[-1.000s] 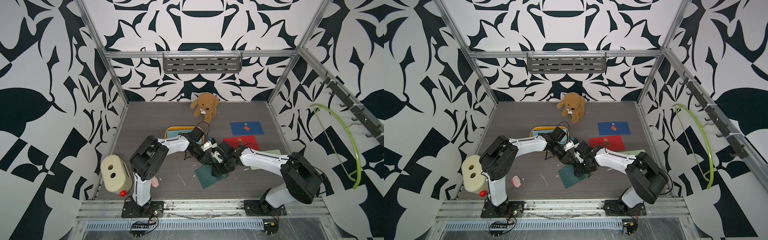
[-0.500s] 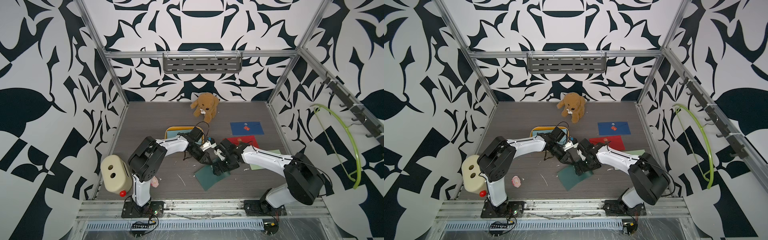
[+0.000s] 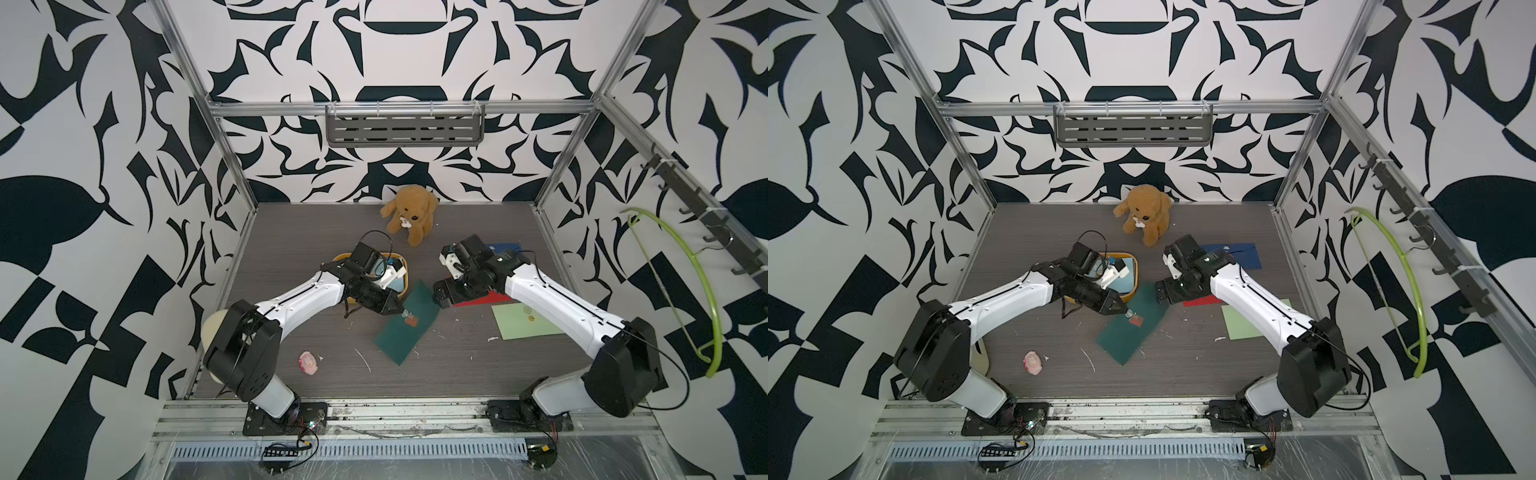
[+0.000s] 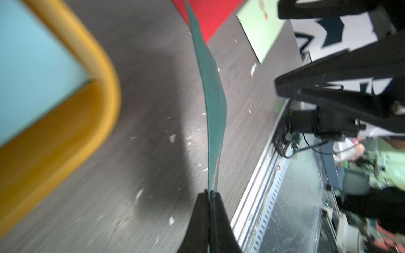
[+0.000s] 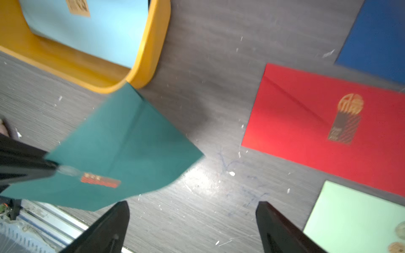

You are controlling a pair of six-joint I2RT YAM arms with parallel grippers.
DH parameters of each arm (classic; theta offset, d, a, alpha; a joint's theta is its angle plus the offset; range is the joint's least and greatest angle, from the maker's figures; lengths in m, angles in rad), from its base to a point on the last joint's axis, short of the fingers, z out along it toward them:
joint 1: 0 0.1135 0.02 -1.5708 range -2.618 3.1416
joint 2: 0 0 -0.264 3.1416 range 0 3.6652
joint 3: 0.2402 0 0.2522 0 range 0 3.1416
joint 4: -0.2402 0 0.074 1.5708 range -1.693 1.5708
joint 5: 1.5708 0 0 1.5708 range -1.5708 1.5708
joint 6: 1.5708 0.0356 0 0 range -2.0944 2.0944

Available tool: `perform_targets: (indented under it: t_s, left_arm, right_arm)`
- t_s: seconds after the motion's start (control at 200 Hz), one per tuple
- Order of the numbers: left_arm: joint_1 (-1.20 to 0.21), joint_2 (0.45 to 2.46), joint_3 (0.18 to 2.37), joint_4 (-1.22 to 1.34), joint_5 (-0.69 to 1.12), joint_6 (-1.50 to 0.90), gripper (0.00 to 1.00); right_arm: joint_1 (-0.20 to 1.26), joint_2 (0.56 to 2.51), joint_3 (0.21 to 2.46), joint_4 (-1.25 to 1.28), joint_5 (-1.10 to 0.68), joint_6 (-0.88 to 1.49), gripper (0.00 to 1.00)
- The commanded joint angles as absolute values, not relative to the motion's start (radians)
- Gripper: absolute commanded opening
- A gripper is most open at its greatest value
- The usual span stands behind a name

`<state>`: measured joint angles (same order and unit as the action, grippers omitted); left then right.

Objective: Put the sealed envelopes into the storage box
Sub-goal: Pick up the storage box at the center of the board.

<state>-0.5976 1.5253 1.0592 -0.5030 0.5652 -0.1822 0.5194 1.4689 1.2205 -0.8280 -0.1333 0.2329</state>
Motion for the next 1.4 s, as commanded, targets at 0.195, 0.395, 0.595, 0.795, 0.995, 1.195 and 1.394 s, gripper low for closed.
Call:
perform_targets:
  t_s: [0.195, 0.395, 0.595, 0.795, 0.995, 1.195, 1.394]
  left_arm:
    - [-0.416, 1.181, 1.093, -0.687, 0.176, -0.377, 0.0]
    - [-0.306, 1.046, 1.077, -0.693, 0.071, -0.367, 0.0]
    - [-0.275, 1.068, 1.098, -0.723, 0.089, -0.365, 0.0]
    - [-0.276, 1.072, 1.123, -0.723, 0.104, -0.364, 0.0]
    - [-0.288, 1.138, 1.198, -0.809, 0.21, -0.201, 0.0]
    - [-0.379, 1.253, 1.306, -1.007, 0.291, 0.02, 0.0]
    - [-0.551, 1.371, 1.325, -1.022, 0.255, 0.114, 0.0]
  right_arm:
    - [0.501, 1.676, 1.383, -0.644, -0.188, 0.421, 0.64]
    - [0.538, 1.823, 1.45, -0.548, -0.216, 0.503, 0.53]
    - [0.591, 1.941, 1.553, -0.56, -0.198, 0.529, 0.45]
    - [0.593, 2.023, 1.619, -0.611, -0.197, 0.523, 0.29]
    - [0.592, 1.995, 1.594, -0.642, -0.206, 0.465, 0.09]
    - [0.591, 1.903, 1.517, -0.73, -0.212, 0.296, 0.07]
    - [0.591, 1.761, 1.394, -0.772, -0.275, 0.176, 0.06]
